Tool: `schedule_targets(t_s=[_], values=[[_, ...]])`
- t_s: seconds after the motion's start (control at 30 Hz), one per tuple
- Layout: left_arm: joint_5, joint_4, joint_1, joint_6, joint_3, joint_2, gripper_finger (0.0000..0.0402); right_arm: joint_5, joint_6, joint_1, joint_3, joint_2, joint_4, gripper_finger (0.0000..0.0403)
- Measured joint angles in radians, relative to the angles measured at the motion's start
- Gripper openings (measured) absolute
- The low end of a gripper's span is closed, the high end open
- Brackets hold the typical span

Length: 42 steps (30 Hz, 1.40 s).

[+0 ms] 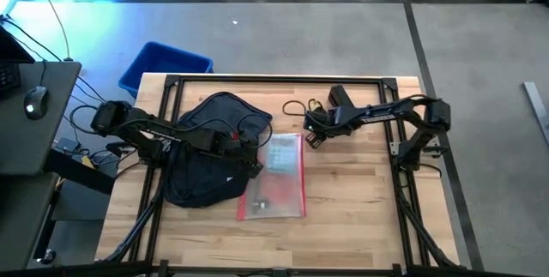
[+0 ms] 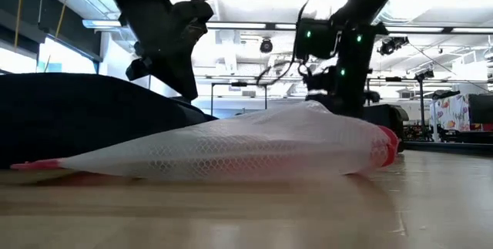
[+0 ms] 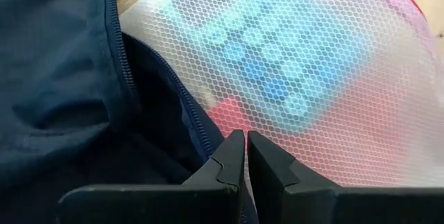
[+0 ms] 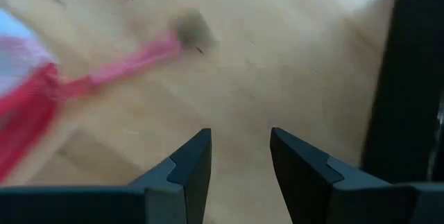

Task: Unpack backpack
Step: Close the transparent pink zip bag

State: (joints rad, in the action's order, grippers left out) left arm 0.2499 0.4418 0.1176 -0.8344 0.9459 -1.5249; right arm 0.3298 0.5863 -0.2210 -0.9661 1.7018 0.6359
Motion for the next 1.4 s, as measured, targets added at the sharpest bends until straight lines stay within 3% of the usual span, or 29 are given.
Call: schedule_targets(t_s=[0.2, 0.27, 0.4, 0.5, 0.77, 0.93, 1.17, 1.4], values=[[-0.014, -0.035, -0.023, 0.045, 0.000, 0.000, 0.0000, -0.353, -0.116, 0.019, 0.000, -0.032, -0.106, 0.0132], [-0.021, -0.077, -0.033, 0.074, 0.000, -0.005, 0.0000, -0.410, -0.131, 0.037, 0.000, -0.046, -0.113, 0.0132], [-0.050, -0.211, -0.083, 0.158, 0.000, -0.064, 0.0000, -0.427, -0.075, 0.063, 0.000, -0.105, -0.098, 0.0132], [-0.128, -0.343, -0.148, 0.210, 0.005, -0.145, 0.0000, -0.449, -0.016, 0.096, 0.000, -0.160, -0.116, 0.0132], [-0.271, -0.341, -0.294, 0.533, 0.212, -0.334, 0.0009, -0.430, 0.181, 0.267, -0.001, -0.212, -0.083, 0.0132], [-0.381, -0.285, -0.359, 0.712, 0.368, -0.411, 0.0055, -0.383, 0.326, 0.383, -0.001, -0.212, -0.038, 0.0133], [-0.643, -0.265, -0.425, 0.823, 0.491, -0.561, 0.0140, -0.352, 0.499, 0.480, -0.001, -0.212, -0.037, 0.0133], [-0.617, -0.240, -0.435, 0.935, 0.539, -0.625, 0.0188, -0.319, 0.618, 0.565, -0.001, -0.212, -0.032, 0.0133]])
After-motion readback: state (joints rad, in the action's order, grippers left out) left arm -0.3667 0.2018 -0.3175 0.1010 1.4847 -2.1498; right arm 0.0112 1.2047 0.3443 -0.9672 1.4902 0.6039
